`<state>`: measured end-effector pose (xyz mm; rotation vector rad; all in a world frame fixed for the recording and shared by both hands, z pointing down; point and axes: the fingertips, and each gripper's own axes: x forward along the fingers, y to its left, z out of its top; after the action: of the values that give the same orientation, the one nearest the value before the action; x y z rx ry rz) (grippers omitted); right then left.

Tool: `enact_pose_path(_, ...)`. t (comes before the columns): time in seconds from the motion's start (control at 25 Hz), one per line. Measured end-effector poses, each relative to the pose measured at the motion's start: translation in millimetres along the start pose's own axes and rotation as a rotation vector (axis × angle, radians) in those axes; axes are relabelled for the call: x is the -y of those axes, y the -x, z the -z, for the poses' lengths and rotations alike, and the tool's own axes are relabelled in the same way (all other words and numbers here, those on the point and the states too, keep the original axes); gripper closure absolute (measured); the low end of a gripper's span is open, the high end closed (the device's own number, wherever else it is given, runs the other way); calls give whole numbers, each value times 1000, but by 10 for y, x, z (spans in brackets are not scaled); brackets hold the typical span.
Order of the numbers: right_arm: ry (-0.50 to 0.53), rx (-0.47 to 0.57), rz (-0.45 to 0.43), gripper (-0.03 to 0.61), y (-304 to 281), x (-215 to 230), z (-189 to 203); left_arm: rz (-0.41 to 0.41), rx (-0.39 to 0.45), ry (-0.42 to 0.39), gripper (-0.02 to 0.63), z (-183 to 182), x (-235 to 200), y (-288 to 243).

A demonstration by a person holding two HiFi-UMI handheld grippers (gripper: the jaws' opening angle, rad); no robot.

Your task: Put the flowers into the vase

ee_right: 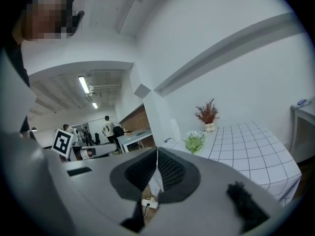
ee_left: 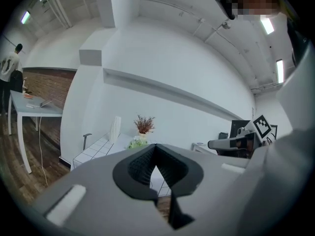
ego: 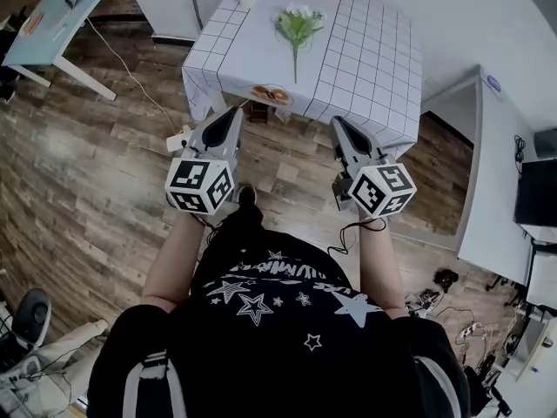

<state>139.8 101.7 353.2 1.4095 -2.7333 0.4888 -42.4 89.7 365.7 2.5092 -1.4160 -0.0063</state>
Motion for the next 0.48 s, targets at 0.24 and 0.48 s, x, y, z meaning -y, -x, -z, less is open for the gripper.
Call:
enact_pose_path(0.24, -7, -15, 22, 565, -537, 121, -147, 7, -1, 2, 604, -180, -470, -319)
enact_pose_path(0.48, 8, -18, 55, 565, -1059, 278, -265, 8, 6, 17, 605, -282, -983, -614)
